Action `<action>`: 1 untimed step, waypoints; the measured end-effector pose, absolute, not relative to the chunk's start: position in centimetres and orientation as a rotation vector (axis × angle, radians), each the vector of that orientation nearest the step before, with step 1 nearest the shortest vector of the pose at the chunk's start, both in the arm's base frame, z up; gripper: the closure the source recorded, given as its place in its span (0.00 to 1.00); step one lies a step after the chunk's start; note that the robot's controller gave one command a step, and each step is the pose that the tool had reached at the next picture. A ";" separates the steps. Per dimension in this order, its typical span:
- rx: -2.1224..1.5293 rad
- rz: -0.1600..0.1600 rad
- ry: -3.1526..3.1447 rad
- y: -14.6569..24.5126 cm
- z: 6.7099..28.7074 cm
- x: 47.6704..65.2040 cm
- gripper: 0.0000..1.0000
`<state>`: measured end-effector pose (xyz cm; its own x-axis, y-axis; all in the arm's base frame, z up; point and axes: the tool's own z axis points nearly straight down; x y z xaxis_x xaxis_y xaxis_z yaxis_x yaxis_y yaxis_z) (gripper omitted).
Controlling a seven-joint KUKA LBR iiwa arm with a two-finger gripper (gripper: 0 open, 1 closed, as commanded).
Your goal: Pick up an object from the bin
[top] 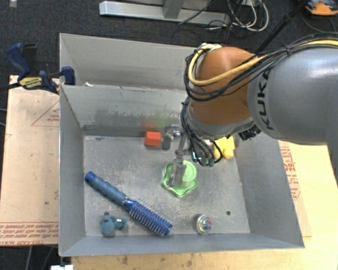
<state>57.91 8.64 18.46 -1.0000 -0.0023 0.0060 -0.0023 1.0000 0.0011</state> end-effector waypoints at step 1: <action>-0.303 -0.004 -3.129 16.5 7.1 53.1 0.00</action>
Offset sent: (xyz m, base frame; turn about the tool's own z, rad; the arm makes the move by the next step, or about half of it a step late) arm -0.0486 0.0757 -0.1146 0.1993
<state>53.11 16.46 7.06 -0.9814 0.1918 -0.0014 0.1918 0.9814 0.0027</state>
